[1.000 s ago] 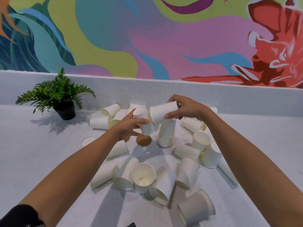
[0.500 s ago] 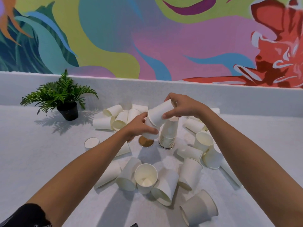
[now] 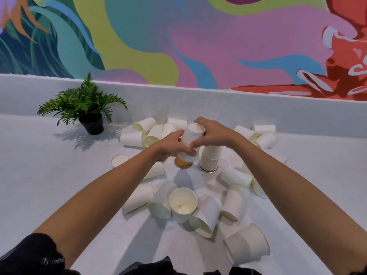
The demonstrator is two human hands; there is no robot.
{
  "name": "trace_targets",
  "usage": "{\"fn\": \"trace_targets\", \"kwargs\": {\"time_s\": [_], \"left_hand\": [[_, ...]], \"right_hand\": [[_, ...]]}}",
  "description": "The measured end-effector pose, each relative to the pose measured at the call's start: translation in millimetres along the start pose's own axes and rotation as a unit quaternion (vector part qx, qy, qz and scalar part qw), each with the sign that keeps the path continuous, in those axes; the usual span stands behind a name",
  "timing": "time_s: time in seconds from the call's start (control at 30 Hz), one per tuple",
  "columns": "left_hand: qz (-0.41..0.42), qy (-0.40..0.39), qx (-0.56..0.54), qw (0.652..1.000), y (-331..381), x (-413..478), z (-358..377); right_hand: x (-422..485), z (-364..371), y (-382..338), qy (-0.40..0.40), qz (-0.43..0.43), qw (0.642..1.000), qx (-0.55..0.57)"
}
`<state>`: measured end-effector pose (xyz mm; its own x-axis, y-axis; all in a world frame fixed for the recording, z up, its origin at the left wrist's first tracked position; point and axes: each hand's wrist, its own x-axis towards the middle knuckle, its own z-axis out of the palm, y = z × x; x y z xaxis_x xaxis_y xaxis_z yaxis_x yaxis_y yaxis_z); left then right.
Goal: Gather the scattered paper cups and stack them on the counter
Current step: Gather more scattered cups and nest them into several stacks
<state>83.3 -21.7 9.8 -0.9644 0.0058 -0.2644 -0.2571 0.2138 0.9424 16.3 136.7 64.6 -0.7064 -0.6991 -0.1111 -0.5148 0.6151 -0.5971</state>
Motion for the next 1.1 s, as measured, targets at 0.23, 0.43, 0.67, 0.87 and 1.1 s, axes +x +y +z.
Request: {"fn": "trace_targets", "kwargs": {"time_s": [0.23, 0.43, 0.67, 0.87, 1.1], "left_hand": [[-0.024, 0.112, 0.01, 0.993, -19.4, -18.7, -16.0], [-0.002, 0.164, -0.017, 0.986, -33.8, -31.9, -17.2], [0.004, 0.149, -0.009, 0.989, -41.3, -40.8, -9.3], [-0.002, 0.159, -0.009, 0.987, -38.9, -43.2, -12.6], [0.011, 0.158, -0.117, 0.98, -25.9, -43.6, -9.4]], "right_hand": [[-12.3, 22.1, -7.7, -0.064, 0.01, 0.998, -0.023], [-34.1, 75.0, -12.1, -0.241, 0.037, 0.96, -0.137], [-45.6, 114.7, -6.2, -0.162, -0.021, 0.952, -0.259], [-43.0, 87.8, -1.2, -0.096, -0.011, 0.981, -0.168], [-47.9, 52.2, 6.7, 0.032, 0.143, 0.986, 0.081]]}}
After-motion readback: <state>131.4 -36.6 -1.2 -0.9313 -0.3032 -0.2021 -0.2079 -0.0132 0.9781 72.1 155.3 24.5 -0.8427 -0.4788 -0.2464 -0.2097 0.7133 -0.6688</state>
